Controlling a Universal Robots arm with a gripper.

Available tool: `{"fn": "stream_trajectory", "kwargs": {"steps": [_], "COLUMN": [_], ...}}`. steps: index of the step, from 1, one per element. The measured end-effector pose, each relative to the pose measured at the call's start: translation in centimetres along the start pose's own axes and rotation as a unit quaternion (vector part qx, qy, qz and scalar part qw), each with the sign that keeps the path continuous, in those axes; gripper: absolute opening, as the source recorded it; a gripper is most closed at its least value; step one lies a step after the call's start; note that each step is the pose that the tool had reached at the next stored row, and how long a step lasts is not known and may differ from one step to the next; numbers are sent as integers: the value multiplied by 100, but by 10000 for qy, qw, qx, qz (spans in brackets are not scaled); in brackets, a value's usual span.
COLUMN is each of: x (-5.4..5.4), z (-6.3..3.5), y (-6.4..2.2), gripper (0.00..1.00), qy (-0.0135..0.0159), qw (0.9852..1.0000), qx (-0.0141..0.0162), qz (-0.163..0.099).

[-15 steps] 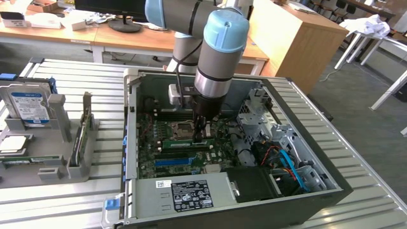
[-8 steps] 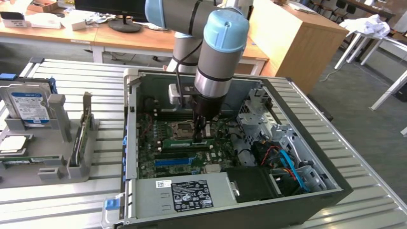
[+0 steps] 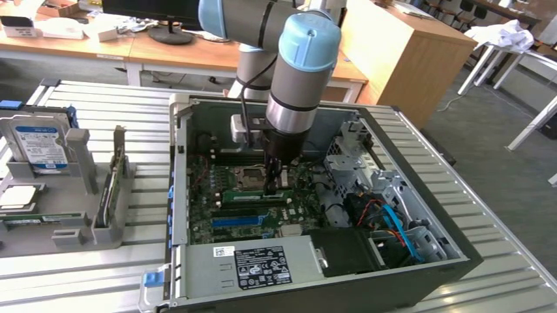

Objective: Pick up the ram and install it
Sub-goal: 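Insert the ram into the slot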

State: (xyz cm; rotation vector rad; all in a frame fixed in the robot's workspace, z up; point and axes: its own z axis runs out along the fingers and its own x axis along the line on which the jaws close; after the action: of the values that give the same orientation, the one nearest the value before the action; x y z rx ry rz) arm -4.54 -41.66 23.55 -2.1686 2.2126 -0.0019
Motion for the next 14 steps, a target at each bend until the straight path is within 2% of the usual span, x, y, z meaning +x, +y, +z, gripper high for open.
{"fn": "stream_trajectory", "kwargs": {"steps": [14], "x": [2], "z": [24], "y": [8], "gripper": [12], "qy": [1], "qw": [10000], "qx": [1], "qz": [-1]}}
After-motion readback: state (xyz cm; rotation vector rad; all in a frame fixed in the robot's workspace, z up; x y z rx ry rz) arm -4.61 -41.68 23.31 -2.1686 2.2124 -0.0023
